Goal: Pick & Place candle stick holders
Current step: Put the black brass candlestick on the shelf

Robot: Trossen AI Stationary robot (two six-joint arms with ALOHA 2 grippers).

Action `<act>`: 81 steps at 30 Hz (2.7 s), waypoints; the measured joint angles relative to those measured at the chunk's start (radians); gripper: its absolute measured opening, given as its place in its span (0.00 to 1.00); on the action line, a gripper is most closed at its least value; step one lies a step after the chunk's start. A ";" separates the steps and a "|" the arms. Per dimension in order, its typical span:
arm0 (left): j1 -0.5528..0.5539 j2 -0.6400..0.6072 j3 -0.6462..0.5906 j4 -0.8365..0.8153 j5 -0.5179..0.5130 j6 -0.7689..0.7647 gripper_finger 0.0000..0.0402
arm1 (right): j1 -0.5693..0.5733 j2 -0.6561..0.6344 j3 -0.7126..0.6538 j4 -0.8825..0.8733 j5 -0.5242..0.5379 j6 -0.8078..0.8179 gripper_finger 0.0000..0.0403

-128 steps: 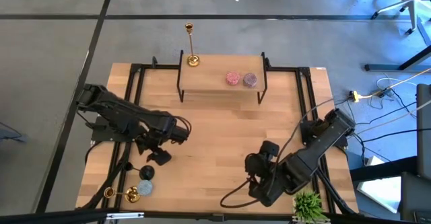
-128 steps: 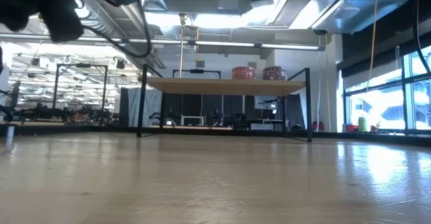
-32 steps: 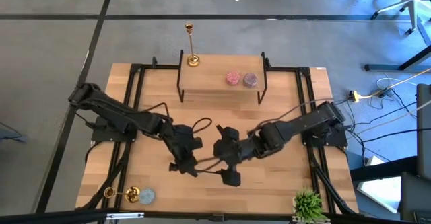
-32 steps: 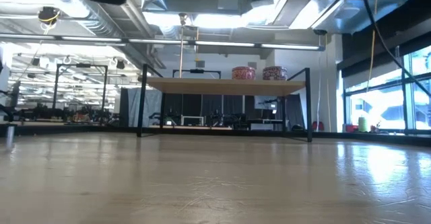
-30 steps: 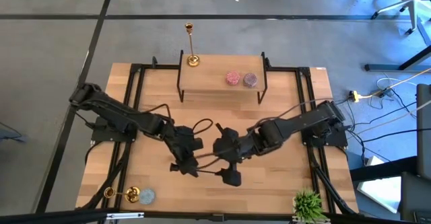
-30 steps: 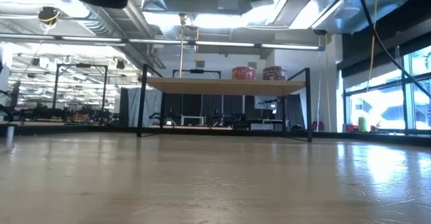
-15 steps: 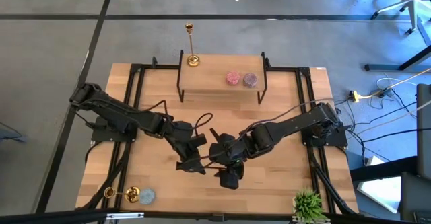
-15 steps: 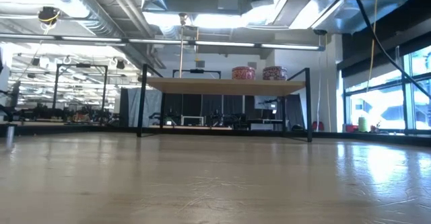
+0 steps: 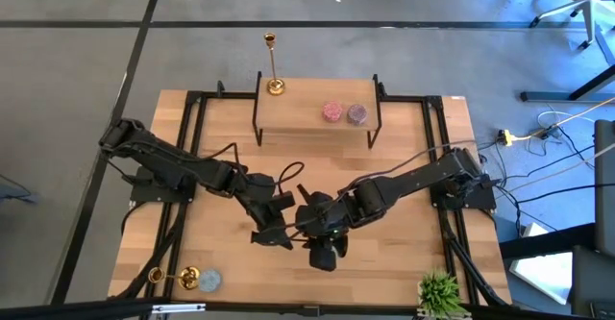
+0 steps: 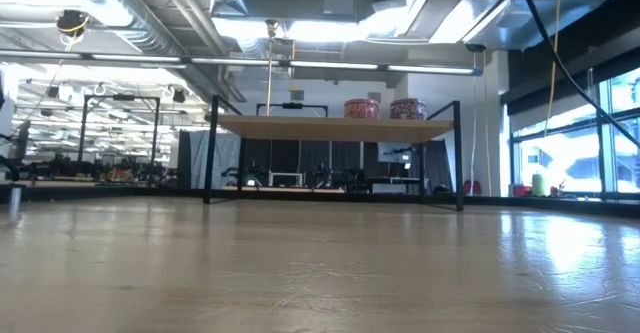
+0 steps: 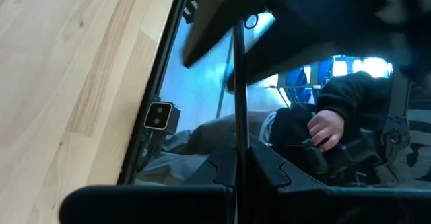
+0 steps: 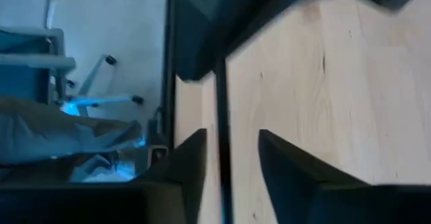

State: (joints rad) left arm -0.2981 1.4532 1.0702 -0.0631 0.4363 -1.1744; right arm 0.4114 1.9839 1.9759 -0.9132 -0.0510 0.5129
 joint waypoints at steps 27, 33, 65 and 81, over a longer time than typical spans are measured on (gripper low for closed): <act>0.076 -0.046 0.001 -0.007 -0.134 0.029 0.38 | 0.014 0.015 -0.001 -0.063 -0.003 0.045 0.02; 0.130 -0.131 0.001 -0.068 -0.178 0.136 0.51 | 0.029 0.013 -0.001 -0.085 -0.035 0.042 0.02; -0.096 -0.377 0.000 -0.256 -1.422 0.345 0.46 | 0.013 -0.292 0.000 0.621 0.391 -0.124 0.02; -0.316 -0.194 0.000 0.140 -1.642 0.493 0.46 | 0.023 -0.399 -0.288 0.686 0.355 -0.087 0.02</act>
State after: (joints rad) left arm -0.6145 1.2594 1.0706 0.0764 -1.2059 -0.6815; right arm 0.4341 1.5851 1.6882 -0.2274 0.3042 0.4254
